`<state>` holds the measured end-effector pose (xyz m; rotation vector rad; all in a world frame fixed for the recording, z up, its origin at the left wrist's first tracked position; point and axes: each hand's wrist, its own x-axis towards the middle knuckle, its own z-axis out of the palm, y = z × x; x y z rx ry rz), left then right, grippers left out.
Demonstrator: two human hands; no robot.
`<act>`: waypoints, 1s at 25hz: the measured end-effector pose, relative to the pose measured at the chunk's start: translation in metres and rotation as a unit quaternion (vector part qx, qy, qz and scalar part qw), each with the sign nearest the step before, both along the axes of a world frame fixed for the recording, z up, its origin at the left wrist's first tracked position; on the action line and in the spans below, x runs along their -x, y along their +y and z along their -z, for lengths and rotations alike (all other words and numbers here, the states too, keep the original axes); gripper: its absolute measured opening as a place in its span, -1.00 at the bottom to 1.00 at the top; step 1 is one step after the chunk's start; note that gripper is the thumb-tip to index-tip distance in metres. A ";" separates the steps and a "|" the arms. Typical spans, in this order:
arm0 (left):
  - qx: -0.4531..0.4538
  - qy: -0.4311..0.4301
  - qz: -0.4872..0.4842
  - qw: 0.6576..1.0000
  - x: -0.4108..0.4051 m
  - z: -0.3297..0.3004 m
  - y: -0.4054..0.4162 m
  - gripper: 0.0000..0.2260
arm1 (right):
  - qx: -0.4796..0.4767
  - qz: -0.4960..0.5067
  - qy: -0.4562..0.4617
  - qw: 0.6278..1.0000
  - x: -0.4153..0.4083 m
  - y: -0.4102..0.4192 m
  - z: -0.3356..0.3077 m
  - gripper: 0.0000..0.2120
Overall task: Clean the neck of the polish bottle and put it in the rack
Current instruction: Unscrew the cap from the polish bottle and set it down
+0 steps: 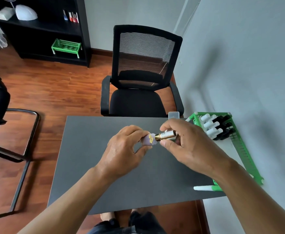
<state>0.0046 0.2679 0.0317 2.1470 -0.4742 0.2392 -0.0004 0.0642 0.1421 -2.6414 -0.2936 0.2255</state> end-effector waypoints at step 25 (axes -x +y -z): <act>-0.013 -0.010 -0.070 0.997 0.001 -0.003 -0.028 -0.79 | -0.008 -0.022 -0.046 0.999 -0.013 -0.038 -0.017 -0.91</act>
